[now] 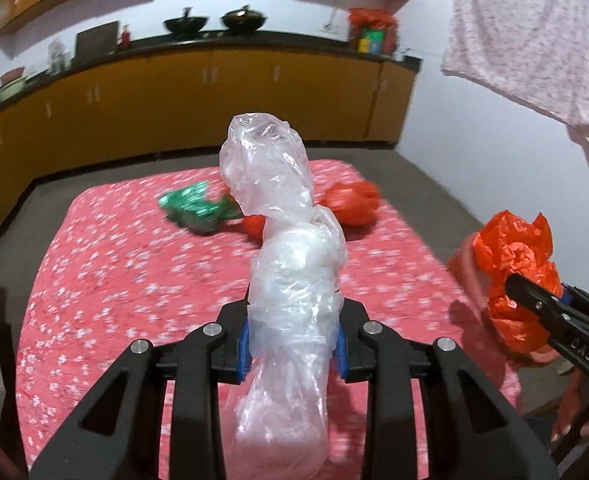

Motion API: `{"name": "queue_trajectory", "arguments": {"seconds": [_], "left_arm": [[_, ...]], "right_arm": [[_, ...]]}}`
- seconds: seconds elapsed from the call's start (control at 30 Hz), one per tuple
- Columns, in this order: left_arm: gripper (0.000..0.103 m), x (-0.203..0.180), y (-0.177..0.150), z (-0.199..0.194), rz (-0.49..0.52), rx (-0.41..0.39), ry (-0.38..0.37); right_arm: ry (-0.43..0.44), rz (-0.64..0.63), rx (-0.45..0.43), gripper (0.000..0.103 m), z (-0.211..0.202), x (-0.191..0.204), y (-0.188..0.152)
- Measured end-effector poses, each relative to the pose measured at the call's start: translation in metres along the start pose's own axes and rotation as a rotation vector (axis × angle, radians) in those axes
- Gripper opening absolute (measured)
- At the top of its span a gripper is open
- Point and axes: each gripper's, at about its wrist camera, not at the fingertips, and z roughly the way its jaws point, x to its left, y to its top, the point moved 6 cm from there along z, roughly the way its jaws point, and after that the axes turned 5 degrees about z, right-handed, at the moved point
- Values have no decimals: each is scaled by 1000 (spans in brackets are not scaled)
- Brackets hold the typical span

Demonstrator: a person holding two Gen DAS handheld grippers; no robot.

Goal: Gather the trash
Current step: 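Lift the bubble wrap and red bag and carry both over the wastebasket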

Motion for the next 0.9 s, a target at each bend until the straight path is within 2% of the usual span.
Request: {"name": "queue_trajectory", "arguments": {"seconds": [0.27, 0.47, 0.9], "left_arm": [[31, -67, 13, -12, 84, -50, -98], [31, -115, 14, -17, 139, -69, -146], [31, -189, 12, -16, 217, -69, -238]], "right_arm": [[-118, 7, -100, 46, -53, -54, 7], [-203, 24, -141, 46, -80, -94, 8], [-330, 76, -171, 46, -103, -153, 5]]}}
